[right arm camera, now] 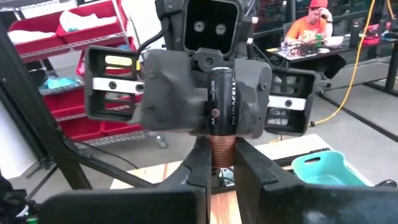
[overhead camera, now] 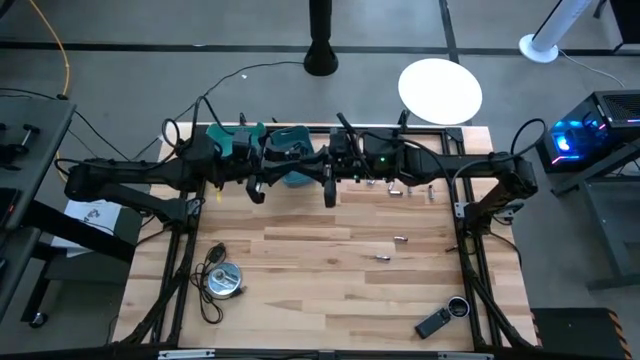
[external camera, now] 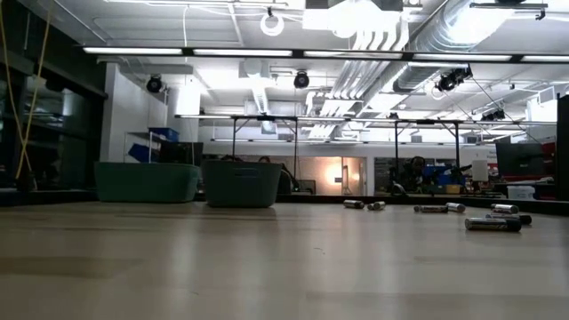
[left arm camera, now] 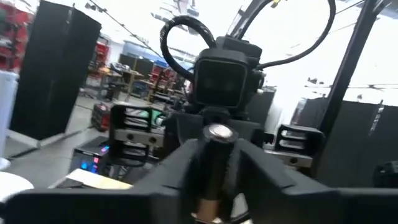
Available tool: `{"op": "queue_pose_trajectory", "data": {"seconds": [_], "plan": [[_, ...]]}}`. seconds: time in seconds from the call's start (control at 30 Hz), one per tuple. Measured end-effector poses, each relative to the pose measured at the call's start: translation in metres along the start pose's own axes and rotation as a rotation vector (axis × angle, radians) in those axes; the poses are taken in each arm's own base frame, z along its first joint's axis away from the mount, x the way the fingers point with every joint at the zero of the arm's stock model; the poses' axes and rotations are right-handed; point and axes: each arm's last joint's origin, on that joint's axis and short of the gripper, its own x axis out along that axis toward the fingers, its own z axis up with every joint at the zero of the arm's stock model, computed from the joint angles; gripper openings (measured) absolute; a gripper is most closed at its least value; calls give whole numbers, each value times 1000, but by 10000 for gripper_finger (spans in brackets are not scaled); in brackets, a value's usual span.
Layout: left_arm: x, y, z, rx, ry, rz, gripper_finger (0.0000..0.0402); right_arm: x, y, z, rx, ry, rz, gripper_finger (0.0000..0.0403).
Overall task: Sort batteries
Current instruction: Put the black battery into the green bin
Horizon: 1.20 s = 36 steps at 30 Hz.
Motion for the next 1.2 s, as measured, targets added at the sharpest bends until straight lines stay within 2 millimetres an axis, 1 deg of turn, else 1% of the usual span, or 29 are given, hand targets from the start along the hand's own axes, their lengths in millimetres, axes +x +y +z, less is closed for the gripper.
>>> {"op": "queue_pose_trajectory", "data": {"seconds": [0.07,0.17,0.23,0.33,0.4,0.47,0.57,0.63,0.67,0.77,0.83,0.9,1.07,1.13,1.2], "plan": [[-1,1,1,25,-3,9,38,0,0,0,7,-3,-4,39],[-2,5,2,26,0,28,36,0,-1,0,19,-10,-45,74],[-6,9,5,37,12,52,36,-1,-2,2,13,-16,-64,103],[-18,17,14,74,25,136,36,-8,-2,8,-22,-35,-95,146],[-30,23,22,107,23,220,36,-17,-2,14,-43,-30,-118,170],[-44,30,31,135,7,351,36,-27,-2,20,-53,-24,-152,188],[-65,50,29,190,96,708,36,-42,-3,26,-56,2,-207,202],[-78,70,19,204,228,950,36,-51,-4,29,-48,17,-236,205],[-85,81,13,186,307,1033,36,-54,-4,30,-38,26,-241,205],[-101,111,-8,45,548,1180,36,-60,-4,30,-5,52,-251,206],[-105,129,-17,3,659,1254,37,-60,-4,29,2,63,-253,206],[-105,147,-25,8,739,1303,56,-59,-4,27,15,70,-255,206],[-96,188,-37,43,799,1317,140,-59,-4,26,17,84,-258,206],[-95,199,-44,-3,844,1301,164,-60,-4,25,16,91,-257,206],[-94,205,-46,-63,864,1274,182,-64,-1,26,20,98,-252,206]]}}
